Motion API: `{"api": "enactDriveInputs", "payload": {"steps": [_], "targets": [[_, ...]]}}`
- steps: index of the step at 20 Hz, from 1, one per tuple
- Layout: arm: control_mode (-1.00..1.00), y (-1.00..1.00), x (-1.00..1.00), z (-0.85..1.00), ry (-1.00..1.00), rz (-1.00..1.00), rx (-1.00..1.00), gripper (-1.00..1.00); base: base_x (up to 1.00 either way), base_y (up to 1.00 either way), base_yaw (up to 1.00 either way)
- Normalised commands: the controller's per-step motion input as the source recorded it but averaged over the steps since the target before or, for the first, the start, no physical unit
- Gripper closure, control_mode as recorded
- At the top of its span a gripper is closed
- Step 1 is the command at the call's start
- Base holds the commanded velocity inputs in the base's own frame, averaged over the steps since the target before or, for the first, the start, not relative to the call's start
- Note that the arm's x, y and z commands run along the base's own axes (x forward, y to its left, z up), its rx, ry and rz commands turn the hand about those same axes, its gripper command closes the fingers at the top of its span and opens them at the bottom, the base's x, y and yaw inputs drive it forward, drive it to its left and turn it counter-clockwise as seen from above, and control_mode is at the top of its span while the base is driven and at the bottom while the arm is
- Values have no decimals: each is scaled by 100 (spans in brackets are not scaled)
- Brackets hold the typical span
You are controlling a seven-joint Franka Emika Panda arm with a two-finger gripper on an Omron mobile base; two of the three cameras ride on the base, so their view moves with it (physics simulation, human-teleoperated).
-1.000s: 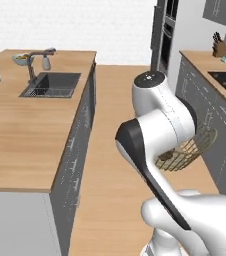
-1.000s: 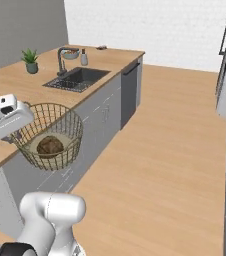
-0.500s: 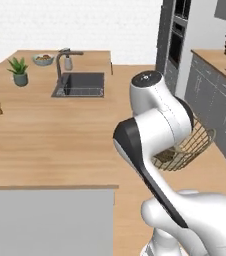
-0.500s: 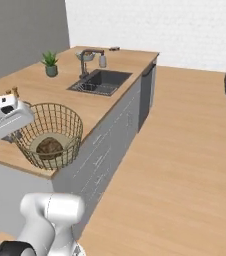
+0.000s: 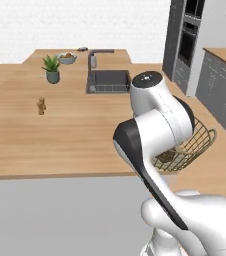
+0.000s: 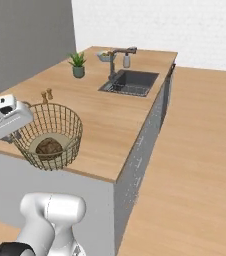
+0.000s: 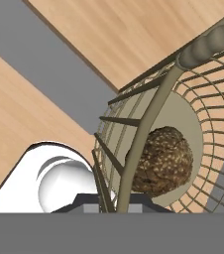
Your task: Open the cabinet, pick up the bread from the cabinet and place it in the basket. Then move the basket to the dining counter.
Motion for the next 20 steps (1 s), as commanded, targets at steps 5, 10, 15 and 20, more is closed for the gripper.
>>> {"api": "enactDriveInputs", "payload": {"steps": [5, 10, 15, 20], "targets": [[100, 0, 0, 0, 0, 0, 0, 100, 0, 100, -6], [100, 0, 0, 0, 0, 0, 0, 100, 0, 100, -6], [100, 0, 0, 0, 0, 0, 0, 100, 0, 100, -5], [100, 0, 0, 0, 0, 0, 0, 100, 1, 100, -11]]}}
